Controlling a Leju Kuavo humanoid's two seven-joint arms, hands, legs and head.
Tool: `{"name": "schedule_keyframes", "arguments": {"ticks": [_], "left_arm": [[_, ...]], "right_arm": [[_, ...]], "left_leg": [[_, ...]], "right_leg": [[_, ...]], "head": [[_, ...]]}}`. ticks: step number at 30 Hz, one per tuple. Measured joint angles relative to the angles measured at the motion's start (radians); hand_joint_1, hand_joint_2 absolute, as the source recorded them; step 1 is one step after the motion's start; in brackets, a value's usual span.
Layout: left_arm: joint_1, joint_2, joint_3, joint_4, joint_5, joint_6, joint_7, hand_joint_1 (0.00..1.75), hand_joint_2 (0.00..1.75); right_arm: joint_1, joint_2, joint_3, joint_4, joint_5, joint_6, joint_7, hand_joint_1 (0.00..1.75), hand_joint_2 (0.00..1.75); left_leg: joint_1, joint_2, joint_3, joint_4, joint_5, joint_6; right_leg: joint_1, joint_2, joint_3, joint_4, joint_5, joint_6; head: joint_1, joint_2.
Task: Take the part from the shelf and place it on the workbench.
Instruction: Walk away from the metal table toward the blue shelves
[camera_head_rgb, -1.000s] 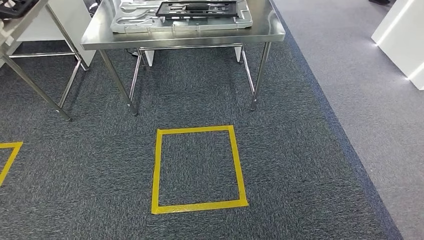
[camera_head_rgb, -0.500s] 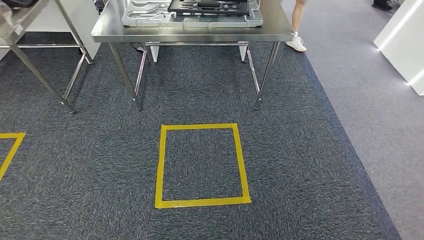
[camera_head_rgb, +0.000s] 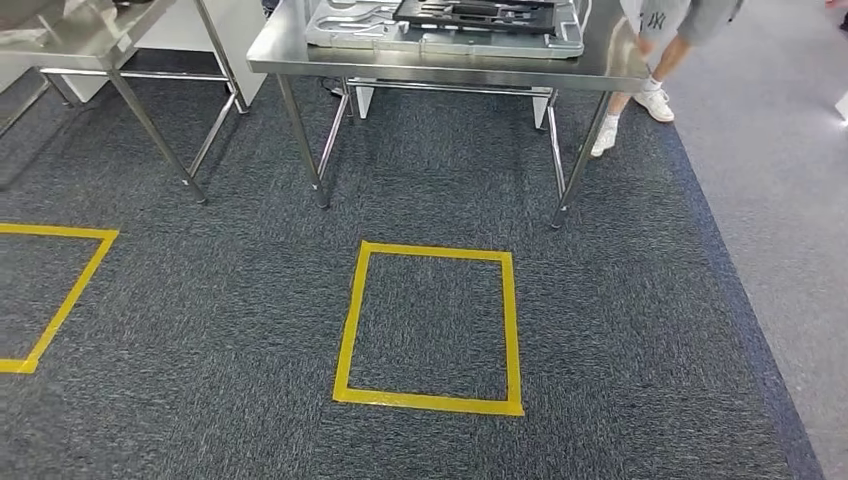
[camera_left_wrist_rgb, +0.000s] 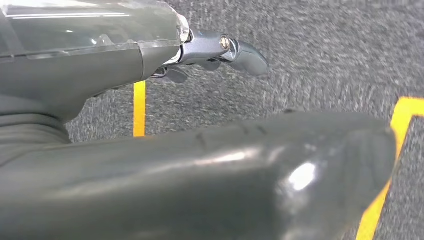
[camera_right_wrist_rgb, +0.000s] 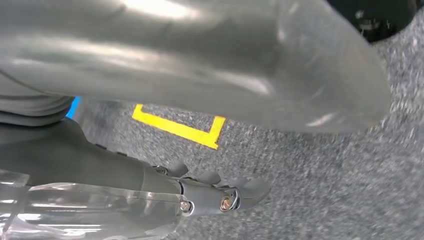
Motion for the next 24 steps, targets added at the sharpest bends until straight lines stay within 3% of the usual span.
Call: {"name": "schedule_keyframes", "arguments": {"ticks": [1,3,4,6,7,9,11,12,13,14,15,17,19,21,22,24], "left_arm": [[0.000,0.000,0.000,0.000,0.000,0.000,-0.003,0.00,0.00],[-0.002,0.001,0.000,0.000,0.000,0.000,-0.007,0.00,0.00],[-0.002,0.000,0.000,-0.001,0.000,0.000,-0.008,0.00,0.00],[0.003,0.000,0.000,-0.001,0.000,0.000,-0.008,0.00,0.00],[0.005,0.000,0.000,-0.001,0.000,0.000,-0.008,0.00,0.00],[0.006,-0.002,0.000,-0.001,0.000,0.000,-0.007,0.00,0.00],[0.004,-0.003,0.000,-0.001,0.000,0.001,-0.007,0.00,0.00],[0.003,-0.003,0.000,-0.001,0.000,0.001,-0.006,0.00,0.00],[0.004,-0.003,0.000,-0.001,0.000,0.002,-0.005,0.00,0.00],[0.005,-0.003,0.000,-0.001,0.000,0.002,-0.003,0.00,0.00],[0.006,-0.003,0.000,-0.001,0.000,0.004,-0.002,0.00,0.00],[0.006,-0.006,0.000,-0.001,0.001,0.008,-0.003,0.00,0.00],[0.006,-0.008,0.000,-0.002,0.001,0.014,-0.010,0.00,0.00],[0.009,-0.009,0.000,-0.002,0.001,0.019,-0.017,0.00,0.00],[0.012,-0.008,0.000,-0.002,0.001,0.021,-0.021,0.00,0.00],[0.015,-0.008,0.000,-0.002,0.001,0.022,-0.025,0.00,0.00]], "right_arm": [[0.000,0.000,0.004,0.000,0.005,0.000,-0.001,0.00,0.00],[0.000,0.000,0.012,0.000,0.016,-0.003,0.000,0.00,0.00],[0.000,0.000,0.016,0.000,0.022,-0.006,0.001,0.00,0.00],[-0.002,0.000,0.022,0.000,0.032,-0.013,0.004,0.00,0.00],[-0.003,0.000,0.025,0.000,0.035,-0.016,0.005,0.00,0.00],[-0.003,-0.001,0.030,0.000,0.038,-0.020,0.007,0.00,0.00],[0.002,-0.001,0.034,0.000,0.040,-0.021,0.009,0.00,0.00],[0.004,-0.001,0.036,0.000,0.041,-0.022,0.011,0.00,0.00],[0.006,-0.001,0.037,0.000,0.043,-0.024,0.013,0.00,0.00],[0.007,-0.002,0.039,0.001,0.047,-0.026,0.015,0.00,0.00],[0.008,-0.003,0.041,0.001,0.053,-0.029,0.017,0.00,0.00],[0.009,-0.007,0.045,0.001,0.066,-0.032,0.016,0.00,0.00],[0.008,-0.011,0.050,0.001,0.079,-0.033,0.009,0.00,0.00],[0.004,-0.012,0.056,0.001,0.089,-0.034,-0.005,0.00,0.00],[0.002,-0.012,0.060,0.001,0.094,-0.034,-0.012,0.00,0.00],[0.001,-0.012,0.068,0.001,0.102,-0.035,-0.021,0.00,0.00]], "left_leg": [[0.002,0.019,0.038,-0.072,0.030,-0.001],[-0.003,0.049,0.090,-0.179,0.060,0.010],[-0.007,0.055,0.097,-0.199,0.061,0.018],[-0.012,0.039,0.092,-0.201,0.063,0.034],[-0.011,0.031,0.092,-0.204,0.066,0.041],[-0.008,0.015,0.091,-0.211,0.074,0.055],[-0.010,-0.003,0.085,-0.213,0.080,0.063],[-0.012,-0.014,0.082,-0.213,0.081,0.065],[-0.013,-0.026,0.081,-0.212,0.082,0.065],[-0.013,-0.038,0.081,-0.211,0.082,0.065],[-0.014,-0.052,0.082,-0.210,0.083,0.064],[-0.015,-0.077,0.080,-0.204,0.082,0.059],[-0.016,-0.099,0.074,-0.201,0.084,0.049],[-0.014,-0.118,0.068,-0.204,0.089,0.034],[-0.013,-0.116,0.066,-0.202,0.088,0.028],[-0.014,-0.078,0.043,-0.156,0.058,0.021]], "right_leg": [[-0.001,-0.010,0.001,0.004,-0.003,0.005],[0.002,-0.027,0.002,0.012,-0.011,0.018],[0.005,-0.035,0.002,0.014,-0.013,0.025],[0.006,-0.048,0.003,0.014,-0.014,0.037],[0.003,-0.043,0.003,0.018,-0.019,0.043],[-0.001,-0.001,-0.021,0.074,-0.062,0.051],[-0.003,0.042,-0.082,0.203,-0.132,0.051],[-0.003,0.048,-0.112,0.265,-0.155,0.051],[-0.003,0.050,-0.129,0.297,-0.158,0.050],[-0.003,0.052,-0.128,0.292,-0.140,0.049],[-0.003,0.057,-0.108,0.248,-0.106,0.046],[-0.005,0.094,-0.048,0.110,-0.037,0.039],[-0.005,0.122,-0.017,0.034,-0.014,0.033],[-0.002,0.110,-0.015,0.027,-0.013,0.025],[-0.002,0.098,-0.014,0.023,-0.010,0.018],[-0.005,0.073,-0.011,0.013,-0.004,0.003]], "head": [[0.000,0.000],[0.000,0.000],[0.000,0.000],[0.000,0.000],[0.000,0.000],[0.000,0.000],[0.000,0.000],[0.000,0.000],[0.000,0.000],[0.000,0.000],[0.000,0.000],[0.000,0.000],[0.000,0.000],[0.000,0.000],[0.000,0.000],[0.000,0.000]]}}
